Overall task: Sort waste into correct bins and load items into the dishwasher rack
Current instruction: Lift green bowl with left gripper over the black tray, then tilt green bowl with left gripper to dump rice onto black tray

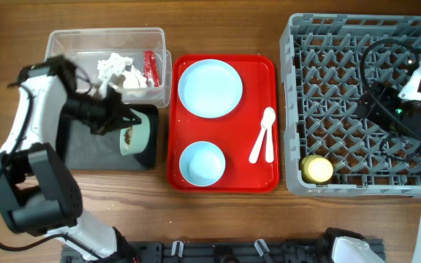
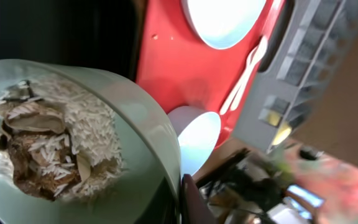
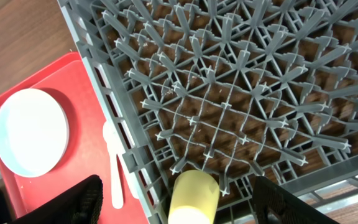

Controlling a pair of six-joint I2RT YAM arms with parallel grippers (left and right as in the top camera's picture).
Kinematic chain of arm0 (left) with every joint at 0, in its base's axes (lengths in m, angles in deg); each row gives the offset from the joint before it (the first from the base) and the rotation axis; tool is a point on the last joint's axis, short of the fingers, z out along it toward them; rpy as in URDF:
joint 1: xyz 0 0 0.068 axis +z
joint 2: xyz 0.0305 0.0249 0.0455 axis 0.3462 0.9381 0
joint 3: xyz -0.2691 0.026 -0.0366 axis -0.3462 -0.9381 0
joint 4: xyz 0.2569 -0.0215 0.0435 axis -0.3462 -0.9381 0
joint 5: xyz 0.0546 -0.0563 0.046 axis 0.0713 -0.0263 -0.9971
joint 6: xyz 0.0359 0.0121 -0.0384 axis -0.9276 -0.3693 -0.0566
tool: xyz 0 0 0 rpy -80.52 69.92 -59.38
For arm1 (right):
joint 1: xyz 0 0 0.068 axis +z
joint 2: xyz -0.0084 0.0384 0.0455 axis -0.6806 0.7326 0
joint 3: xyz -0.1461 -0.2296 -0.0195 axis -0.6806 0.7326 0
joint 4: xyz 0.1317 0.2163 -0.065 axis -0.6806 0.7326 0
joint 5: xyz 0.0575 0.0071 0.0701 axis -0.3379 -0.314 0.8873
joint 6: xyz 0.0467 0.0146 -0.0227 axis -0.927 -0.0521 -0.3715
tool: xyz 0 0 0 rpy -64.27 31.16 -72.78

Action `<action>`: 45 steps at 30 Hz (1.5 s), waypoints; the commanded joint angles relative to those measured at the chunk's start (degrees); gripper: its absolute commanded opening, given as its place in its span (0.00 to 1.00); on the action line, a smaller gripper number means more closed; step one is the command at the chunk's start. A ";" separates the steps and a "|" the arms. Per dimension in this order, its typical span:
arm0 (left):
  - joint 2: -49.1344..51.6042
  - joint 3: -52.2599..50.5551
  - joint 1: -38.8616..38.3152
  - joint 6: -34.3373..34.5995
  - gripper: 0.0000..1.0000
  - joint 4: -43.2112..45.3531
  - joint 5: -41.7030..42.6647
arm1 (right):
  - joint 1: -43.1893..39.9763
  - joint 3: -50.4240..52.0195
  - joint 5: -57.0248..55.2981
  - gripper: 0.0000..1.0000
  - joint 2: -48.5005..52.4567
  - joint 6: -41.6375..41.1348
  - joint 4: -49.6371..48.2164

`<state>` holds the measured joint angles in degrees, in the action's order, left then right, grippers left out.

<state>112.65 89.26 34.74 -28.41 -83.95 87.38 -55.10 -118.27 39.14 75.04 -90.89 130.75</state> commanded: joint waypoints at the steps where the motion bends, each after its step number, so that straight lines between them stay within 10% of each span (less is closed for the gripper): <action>1: -0.74 -4.52 6.62 -4.83 0.04 1.31 14.03 | -0.31 -0.26 0.70 0.79 0.24 1.11 0.00; 17: -0.74 -6.34 20.94 -7.63 0.04 -9.18 27.30 | -0.31 -0.26 0.70 0.79 0.24 1.11 -0.07; 45: -0.66 -6.34 21.97 -4.94 0.04 -9.33 41.59 | -0.31 -0.24 0.72 0.79 0.24 1.09 -0.20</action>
<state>112.63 83.27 56.29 -34.83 -94.62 126.46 -55.10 -118.27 39.14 75.04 -90.89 130.73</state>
